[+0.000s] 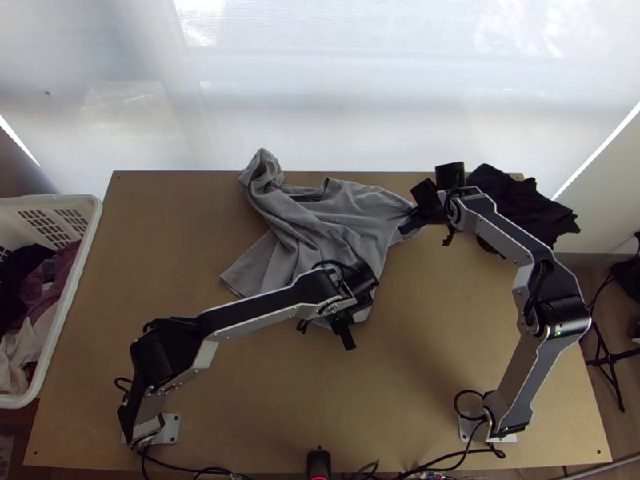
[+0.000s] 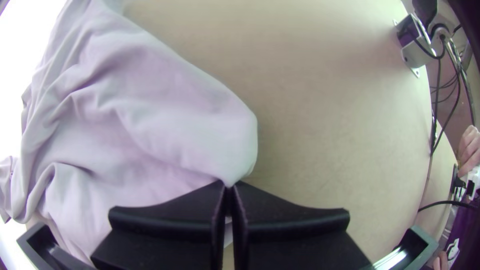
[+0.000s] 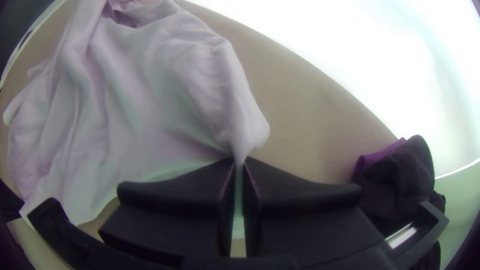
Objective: Fold the t-shirt
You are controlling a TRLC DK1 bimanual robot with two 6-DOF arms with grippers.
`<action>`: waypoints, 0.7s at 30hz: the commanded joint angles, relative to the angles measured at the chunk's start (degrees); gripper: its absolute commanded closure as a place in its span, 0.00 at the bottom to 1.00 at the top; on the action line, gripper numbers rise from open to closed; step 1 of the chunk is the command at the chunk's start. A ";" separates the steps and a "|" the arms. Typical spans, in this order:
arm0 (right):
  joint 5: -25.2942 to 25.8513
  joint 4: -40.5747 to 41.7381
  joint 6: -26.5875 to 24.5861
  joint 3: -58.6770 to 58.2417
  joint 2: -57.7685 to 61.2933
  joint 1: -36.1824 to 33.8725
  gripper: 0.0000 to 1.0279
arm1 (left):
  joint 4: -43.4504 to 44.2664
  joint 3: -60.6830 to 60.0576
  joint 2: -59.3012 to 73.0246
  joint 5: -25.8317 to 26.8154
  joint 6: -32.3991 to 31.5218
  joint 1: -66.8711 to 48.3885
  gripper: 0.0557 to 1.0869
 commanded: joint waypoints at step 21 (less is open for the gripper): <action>-0.35 -9.32 1.12 5.44 -18.36 0.36 0.97 | -0.81 -1.24 -25.08 0.29 0.11 17.50 0.97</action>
